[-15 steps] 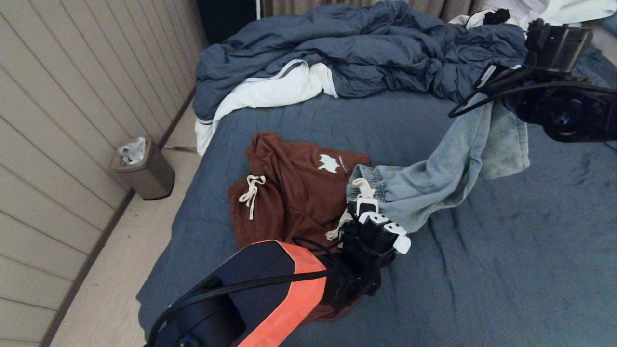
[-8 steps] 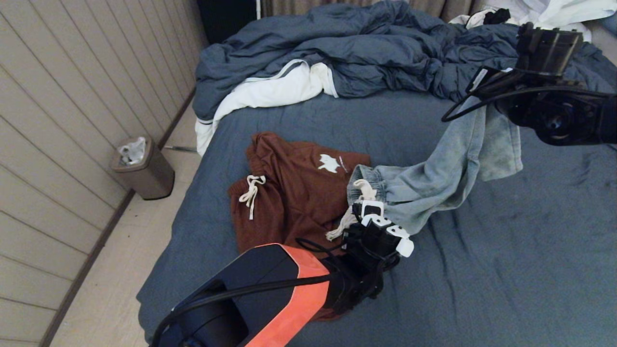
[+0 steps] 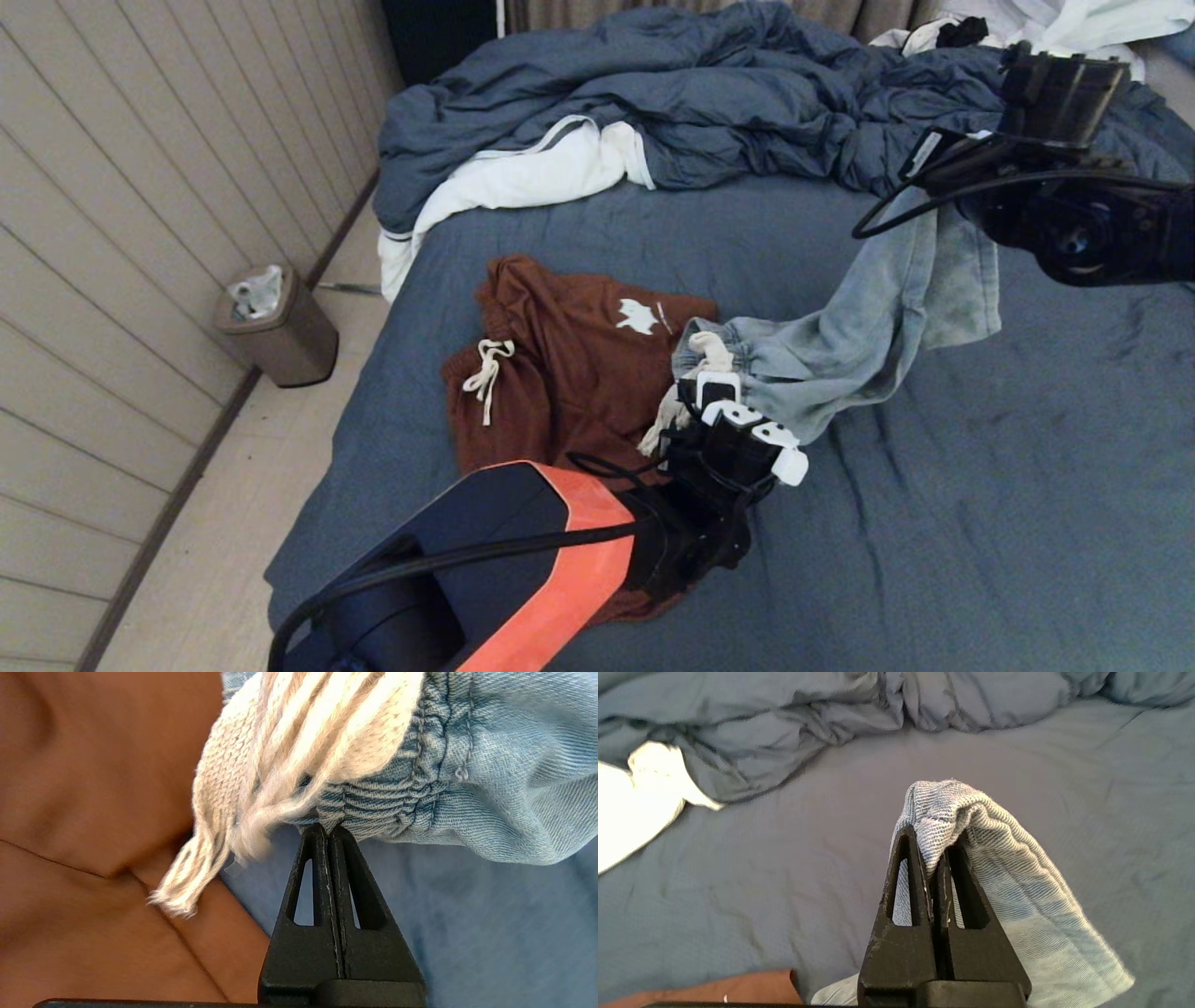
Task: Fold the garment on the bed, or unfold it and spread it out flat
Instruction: Unford the blue shorts
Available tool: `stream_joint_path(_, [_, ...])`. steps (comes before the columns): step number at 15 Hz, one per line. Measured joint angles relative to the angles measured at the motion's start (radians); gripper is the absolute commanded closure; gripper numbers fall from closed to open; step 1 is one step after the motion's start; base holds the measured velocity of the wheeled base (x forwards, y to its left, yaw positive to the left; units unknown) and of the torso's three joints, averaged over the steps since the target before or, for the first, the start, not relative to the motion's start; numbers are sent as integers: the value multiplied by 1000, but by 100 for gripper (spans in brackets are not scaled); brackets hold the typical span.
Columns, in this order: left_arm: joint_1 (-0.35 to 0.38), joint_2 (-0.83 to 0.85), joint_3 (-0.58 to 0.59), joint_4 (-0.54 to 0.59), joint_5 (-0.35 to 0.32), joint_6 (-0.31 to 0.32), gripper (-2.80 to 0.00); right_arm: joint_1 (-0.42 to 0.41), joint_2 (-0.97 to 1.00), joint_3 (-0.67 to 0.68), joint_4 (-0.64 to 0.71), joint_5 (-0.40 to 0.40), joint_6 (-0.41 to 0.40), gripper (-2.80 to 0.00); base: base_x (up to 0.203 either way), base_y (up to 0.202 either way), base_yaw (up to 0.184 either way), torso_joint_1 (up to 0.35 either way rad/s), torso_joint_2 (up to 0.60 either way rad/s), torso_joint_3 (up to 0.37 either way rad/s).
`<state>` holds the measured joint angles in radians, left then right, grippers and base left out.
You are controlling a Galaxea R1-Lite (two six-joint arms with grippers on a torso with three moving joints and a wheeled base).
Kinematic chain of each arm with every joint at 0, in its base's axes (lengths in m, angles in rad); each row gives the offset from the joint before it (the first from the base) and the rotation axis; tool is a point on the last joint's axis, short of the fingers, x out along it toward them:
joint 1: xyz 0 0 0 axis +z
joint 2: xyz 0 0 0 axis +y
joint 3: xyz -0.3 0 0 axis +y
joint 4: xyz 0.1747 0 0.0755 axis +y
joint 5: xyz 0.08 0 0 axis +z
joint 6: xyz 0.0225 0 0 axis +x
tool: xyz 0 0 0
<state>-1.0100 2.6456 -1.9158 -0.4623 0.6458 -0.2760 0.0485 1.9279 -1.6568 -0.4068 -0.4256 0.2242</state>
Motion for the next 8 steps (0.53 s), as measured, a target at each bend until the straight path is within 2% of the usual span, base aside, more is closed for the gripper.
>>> stream_joint_path(2, [2,-65,40,-1,3,-6,0,-4,-31,2,1,1,-1,0,0,0,0,0,0,0])
stream_joint_path(8, [-1,-347,352,-28,1,-29,0,-3,-149,28,15,13,-19,0,0,0,0,0,0,0])
